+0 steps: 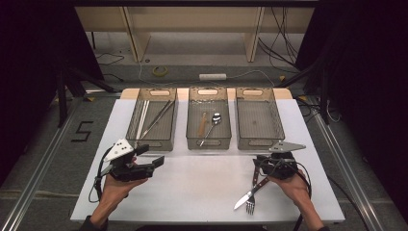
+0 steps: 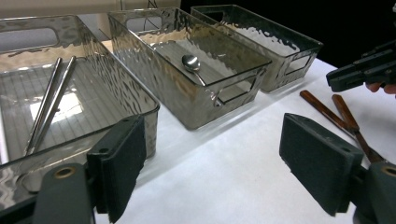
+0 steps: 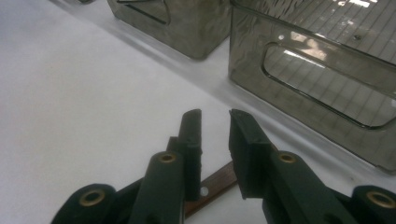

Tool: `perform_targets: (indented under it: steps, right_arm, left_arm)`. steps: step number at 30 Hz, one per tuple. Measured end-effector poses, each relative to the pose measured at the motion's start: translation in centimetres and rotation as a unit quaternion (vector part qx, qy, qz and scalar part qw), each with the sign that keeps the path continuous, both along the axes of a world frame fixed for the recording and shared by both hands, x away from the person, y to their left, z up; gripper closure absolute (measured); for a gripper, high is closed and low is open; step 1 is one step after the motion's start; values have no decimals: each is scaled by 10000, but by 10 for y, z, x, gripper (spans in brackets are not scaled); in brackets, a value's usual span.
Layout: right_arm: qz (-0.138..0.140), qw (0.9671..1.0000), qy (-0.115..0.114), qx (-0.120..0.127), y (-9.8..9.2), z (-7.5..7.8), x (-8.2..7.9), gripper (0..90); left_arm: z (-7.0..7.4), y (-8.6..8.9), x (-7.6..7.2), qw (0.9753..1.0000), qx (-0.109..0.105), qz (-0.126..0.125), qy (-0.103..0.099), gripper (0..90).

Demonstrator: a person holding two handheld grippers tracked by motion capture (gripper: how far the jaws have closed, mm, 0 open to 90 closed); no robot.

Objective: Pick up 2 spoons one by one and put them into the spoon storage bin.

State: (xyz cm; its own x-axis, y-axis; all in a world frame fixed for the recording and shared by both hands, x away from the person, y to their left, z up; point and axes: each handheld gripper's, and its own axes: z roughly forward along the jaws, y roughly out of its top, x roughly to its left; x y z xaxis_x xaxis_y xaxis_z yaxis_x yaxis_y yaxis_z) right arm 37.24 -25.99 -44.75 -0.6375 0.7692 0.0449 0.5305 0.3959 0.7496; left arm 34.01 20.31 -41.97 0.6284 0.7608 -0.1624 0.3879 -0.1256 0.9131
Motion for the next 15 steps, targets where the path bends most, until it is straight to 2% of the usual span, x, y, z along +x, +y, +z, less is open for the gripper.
perform_targets:
  steps: [5, 8, 10, 15]
  right_arm:
    - [97, 9999, 54, -78, 2, -3, 5, 812]
    - [135, 9998, 85, -98, 2, -5, 8, 842]
    - [142, 9998, 106, -106, 1, -6, 10, 864]
    - [204, 9996, 131, -120, 2, -7, 13, 900]
  left_arm:
    - [-5, 3, -4, 10000, -24, 27, 61, 224]
    - [-4, 5, -7, 10000, -75, 54, 4, 223]
    - [-3, 6, -9, 9999, -61, 76, -55, 222]
    - [-4, 8, -13, 9999, 20, 94, -58, 219]
